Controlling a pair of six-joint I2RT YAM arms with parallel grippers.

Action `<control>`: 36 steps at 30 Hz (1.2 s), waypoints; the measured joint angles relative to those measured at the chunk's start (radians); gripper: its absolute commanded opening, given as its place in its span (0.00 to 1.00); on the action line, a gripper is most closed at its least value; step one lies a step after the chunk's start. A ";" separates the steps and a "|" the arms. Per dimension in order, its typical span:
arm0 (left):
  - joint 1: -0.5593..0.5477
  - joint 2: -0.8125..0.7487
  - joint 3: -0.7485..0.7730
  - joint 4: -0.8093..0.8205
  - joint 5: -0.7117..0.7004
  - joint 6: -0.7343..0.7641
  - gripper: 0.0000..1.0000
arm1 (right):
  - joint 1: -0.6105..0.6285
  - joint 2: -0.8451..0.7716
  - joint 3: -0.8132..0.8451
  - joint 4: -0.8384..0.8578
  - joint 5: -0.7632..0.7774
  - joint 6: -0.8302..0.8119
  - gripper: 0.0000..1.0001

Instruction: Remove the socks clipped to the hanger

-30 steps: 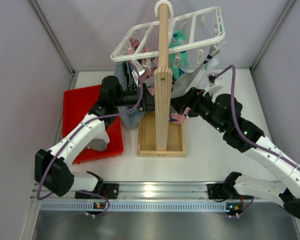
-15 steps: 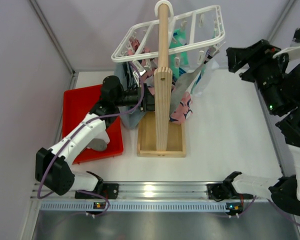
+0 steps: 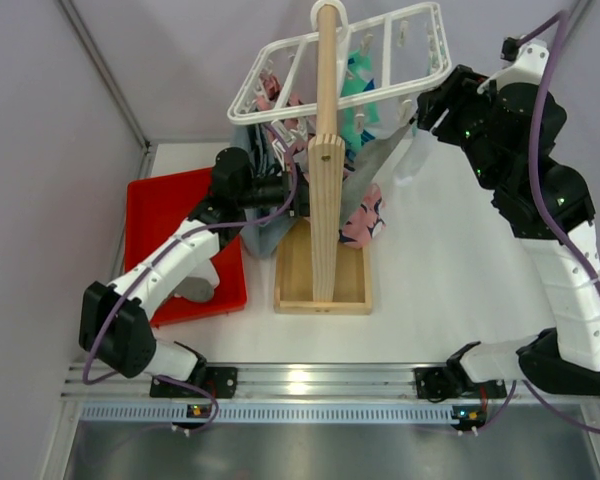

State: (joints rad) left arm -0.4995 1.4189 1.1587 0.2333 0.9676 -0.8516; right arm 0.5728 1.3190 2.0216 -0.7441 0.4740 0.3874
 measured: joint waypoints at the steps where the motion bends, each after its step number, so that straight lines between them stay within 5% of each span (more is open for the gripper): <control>1: 0.000 0.005 0.005 0.000 0.000 0.003 0.00 | 0.000 0.002 -0.002 0.003 0.000 0.000 0.58; 18: -0.006 0.015 0.013 0.001 0.000 0.017 0.00 | 0.000 -0.058 -0.303 0.320 0.060 -0.002 0.50; 36: -0.014 0.015 0.018 0.002 0.000 0.013 0.00 | 0.000 -0.197 -0.618 0.794 0.125 -0.089 0.57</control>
State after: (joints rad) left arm -0.5137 1.4338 1.1770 0.2352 0.9676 -0.8387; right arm 0.5732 1.1217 1.4040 0.0502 0.5987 0.2985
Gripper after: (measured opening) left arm 0.023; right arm 0.566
